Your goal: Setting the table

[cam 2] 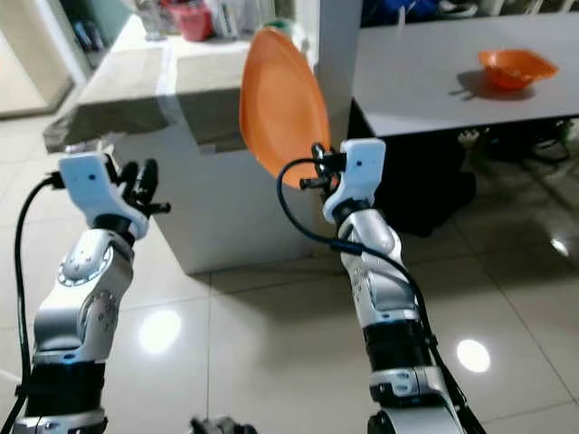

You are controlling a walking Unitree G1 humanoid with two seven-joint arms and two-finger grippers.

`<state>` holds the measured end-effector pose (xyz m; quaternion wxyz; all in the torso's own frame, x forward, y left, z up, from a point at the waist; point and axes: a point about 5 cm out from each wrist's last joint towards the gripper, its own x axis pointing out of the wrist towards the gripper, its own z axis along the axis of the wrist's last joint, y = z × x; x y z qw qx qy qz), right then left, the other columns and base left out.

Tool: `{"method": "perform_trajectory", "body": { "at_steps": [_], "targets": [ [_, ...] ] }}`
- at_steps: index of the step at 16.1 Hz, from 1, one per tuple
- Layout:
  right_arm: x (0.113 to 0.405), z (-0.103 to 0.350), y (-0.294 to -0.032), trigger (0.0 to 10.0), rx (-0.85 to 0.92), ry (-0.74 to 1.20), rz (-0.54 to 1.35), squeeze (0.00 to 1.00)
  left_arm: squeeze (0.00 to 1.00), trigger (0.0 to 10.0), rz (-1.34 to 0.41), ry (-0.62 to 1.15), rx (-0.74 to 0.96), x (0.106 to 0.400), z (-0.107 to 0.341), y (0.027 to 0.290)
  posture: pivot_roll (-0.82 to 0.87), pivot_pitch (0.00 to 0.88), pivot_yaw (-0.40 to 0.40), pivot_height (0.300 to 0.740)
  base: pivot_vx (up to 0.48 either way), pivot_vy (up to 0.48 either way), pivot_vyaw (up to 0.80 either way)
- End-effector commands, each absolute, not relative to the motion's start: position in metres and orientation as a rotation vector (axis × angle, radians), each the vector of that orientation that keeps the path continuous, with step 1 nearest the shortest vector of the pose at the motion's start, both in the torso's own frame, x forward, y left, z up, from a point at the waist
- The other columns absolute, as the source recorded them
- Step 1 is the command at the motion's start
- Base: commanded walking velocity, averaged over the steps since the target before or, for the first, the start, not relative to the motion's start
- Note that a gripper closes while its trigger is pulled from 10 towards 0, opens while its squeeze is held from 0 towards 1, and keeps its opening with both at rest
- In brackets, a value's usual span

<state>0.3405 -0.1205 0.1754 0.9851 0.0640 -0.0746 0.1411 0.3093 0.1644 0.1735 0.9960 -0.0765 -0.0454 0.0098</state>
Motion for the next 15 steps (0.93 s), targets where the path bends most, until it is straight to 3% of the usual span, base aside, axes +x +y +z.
{"method": "perform_trajectory", "body": {
  "at_steps": [1,7,10,15],
  "targets": [
    [0.3415,0.1848,-0.1247,0.0,0.140,-0.192,0.270,0.00,0.00,10.0,0.028,-0.094,-0.145,0.3077,0.1733,0.1638,-0.11,0.012,0.064,0.740,0.000,0.000,-0.80],
    [0.3441,0.1807,-0.1242,0.0,0.121,-0.172,0.270,0.00,0.00,10.0,0.043,-0.092,-0.105,0.3059,0.1717,0.1637,-0.10,0.004,0.057,0.740,0.000,0.000,-0.80],
    [0.3437,0.1806,-0.1241,0.0,0.132,-0.178,0.272,0.00,0.00,10.0,0.045,-0.090,-0.112,0.3059,0.1707,0.1638,-0.10,0.001,0.057,0.740,0.000,0.000,0.00],
    [0.3436,0.1786,-0.1246,0.0,0.101,-0.172,0.278,0.00,0.00,10.0,0.036,-0.092,-0.097,0.3059,0.1706,0.1608,-0.11,0.000,0.060,0.740,0.000,0.000,0.60]
  ]
}}
